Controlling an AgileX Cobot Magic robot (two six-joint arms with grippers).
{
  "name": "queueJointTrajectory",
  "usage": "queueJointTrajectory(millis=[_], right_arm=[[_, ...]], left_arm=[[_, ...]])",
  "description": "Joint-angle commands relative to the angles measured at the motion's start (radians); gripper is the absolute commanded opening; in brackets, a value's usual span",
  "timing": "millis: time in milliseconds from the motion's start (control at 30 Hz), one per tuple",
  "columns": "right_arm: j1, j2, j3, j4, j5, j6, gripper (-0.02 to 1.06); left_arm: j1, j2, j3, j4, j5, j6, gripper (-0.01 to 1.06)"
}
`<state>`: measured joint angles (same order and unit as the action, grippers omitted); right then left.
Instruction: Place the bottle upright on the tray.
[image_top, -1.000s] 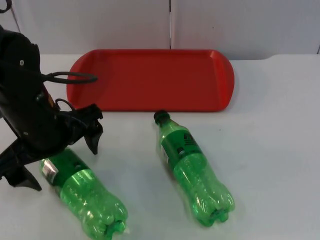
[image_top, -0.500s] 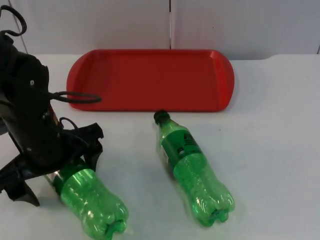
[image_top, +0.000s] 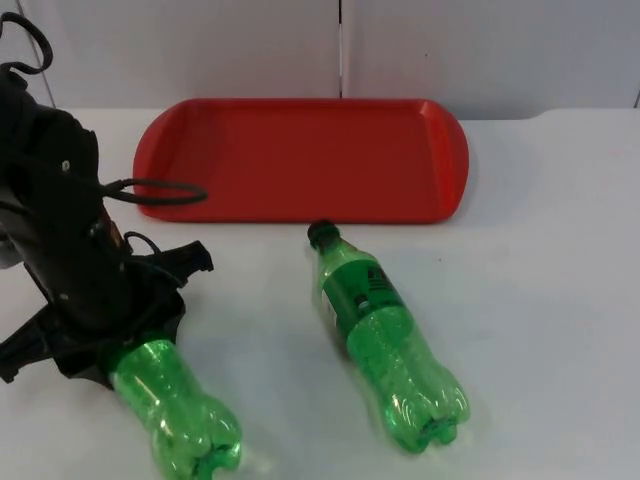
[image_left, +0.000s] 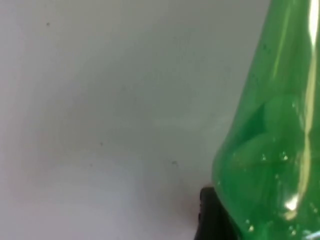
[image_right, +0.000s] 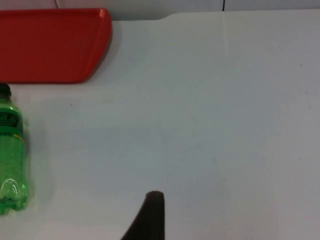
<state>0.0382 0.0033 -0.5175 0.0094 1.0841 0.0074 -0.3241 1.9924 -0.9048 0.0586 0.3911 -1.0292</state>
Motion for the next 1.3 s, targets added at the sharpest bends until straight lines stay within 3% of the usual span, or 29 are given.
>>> queueJointTrajectory(millis=[0, 167, 333, 367, 533, 567, 700, 733, 767, 833, 867, 1000, 1033, 1067, 1133, 1267], right_arm=[[-0.005, -0.003, 0.003, 0.004, -0.006, -0.001, 0.84], [-0.005, -0.003, 0.003, 0.004, -0.006, -0.001, 0.84], [-0.005, -0.003, 0.003, 0.004, -0.006, -0.001, 0.84], [-0.005, -0.003, 0.003, 0.004, -0.006, -0.001, 0.84], [-0.005, -0.003, 0.003, 0.004, -0.006, -0.001, 0.84], [-0.005, -0.003, 0.003, 0.004, -0.006, -0.001, 0.84], [-0.005, -0.003, 0.003, 0.004, -0.006, -0.001, 0.84], [-0.005, -0.003, 0.003, 0.004, -0.006, -0.001, 0.84], [-0.005, -0.003, 0.003, 0.004, -0.006, -0.001, 0.84], [-0.005, -0.003, 0.003, 0.004, -0.006, -0.001, 0.84], [-0.005, -0.003, 0.003, 0.004, -0.006, -0.001, 0.84], [-0.005, -0.003, 0.003, 0.004, -0.006, -0.001, 0.84], [-0.005, -0.003, 0.003, 0.004, -0.006, -0.001, 0.84], [-0.005, -0.003, 0.003, 0.004, -0.006, -0.001, 0.84], [-0.005, -0.003, 0.003, 0.004, -0.006, -0.001, 0.84], [-0.005, -0.003, 0.003, 0.004, -0.006, -0.001, 0.84]], left_arm=[[-0.002, -0.015, 0.001, -0.017, -0.011, 0.016, 0.00], [-0.002, -0.076, 0.001, -0.017, -0.092, 0.090, 0.00], [-0.002, -0.212, 0.001, -0.013, -0.302, 0.250, 0.00], [-0.002, -0.212, 0.001, -0.013, -0.302, 0.250, 0.00], [-0.002, -0.364, 0.001, 0.077, -0.537, 0.316, 0.00], [-0.002, -0.364, 0.001, 0.077, -0.537, 0.316, 0.00], [-0.002, -0.447, 0.001, 0.245, -0.748, 0.320, 0.00], [-0.002, -0.447, 0.001, 0.245, -0.748, 0.320, 0.00], [-0.001, -0.458, 0.001, 0.298, -0.809, 0.335, 0.00], [-0.001, -0.466, 0.001, 0.373, -0.943, 0.442, 0.00], [-0.001, -0.466, 0.001, 0.373, -0.943, 0.442, 0.00], [-0.001, -0.464, 0.001, 0.370, -1.061, 0.728, 0.00], [-0.001, -0.464, 0.001, 0.370, -1.061, 0.728, 0.00], [-0.001, -0.463, 0.001, 0.349, -1.081, 0.852, 0.00], [-0.001, -0.450, 0.001, 0.301, -1.093, 0.947, 0.00], [-0.001, -0.414, 0.001, 0.116, -1.171, 0.993, 0.00]])
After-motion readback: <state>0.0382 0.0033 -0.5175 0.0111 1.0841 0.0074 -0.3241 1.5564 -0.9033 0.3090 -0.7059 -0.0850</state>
